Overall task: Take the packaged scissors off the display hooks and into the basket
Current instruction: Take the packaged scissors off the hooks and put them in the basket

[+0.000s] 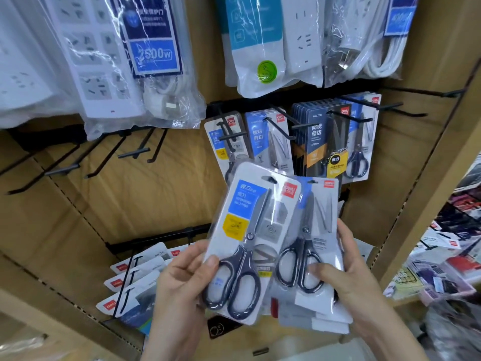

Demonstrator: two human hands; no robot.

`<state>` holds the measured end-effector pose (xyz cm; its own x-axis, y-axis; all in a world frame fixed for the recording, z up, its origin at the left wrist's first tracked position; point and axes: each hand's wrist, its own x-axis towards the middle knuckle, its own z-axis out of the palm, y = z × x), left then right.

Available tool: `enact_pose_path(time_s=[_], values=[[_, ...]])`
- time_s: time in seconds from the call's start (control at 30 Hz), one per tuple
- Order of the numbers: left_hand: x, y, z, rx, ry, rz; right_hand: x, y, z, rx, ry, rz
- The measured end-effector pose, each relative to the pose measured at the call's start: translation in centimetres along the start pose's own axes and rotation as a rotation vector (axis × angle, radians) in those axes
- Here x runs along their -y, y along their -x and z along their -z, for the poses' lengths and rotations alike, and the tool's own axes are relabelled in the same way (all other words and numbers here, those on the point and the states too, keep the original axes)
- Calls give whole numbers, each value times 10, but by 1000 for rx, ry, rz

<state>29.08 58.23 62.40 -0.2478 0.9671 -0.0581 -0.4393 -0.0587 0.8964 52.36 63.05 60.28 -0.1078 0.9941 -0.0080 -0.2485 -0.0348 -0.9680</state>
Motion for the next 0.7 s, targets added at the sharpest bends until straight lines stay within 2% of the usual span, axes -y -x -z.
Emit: enact_pose_path(time_s=[0.1,0.47,0.7], values=[[-7,2,3,-1,-23,-89,3,2,3,-1,23,19],[3,-29,-18,-179,55,-187,3,10,-12,53,90,78],[20,-40,-34,-221,-211,-298,7,9,-14,41,116,79]])
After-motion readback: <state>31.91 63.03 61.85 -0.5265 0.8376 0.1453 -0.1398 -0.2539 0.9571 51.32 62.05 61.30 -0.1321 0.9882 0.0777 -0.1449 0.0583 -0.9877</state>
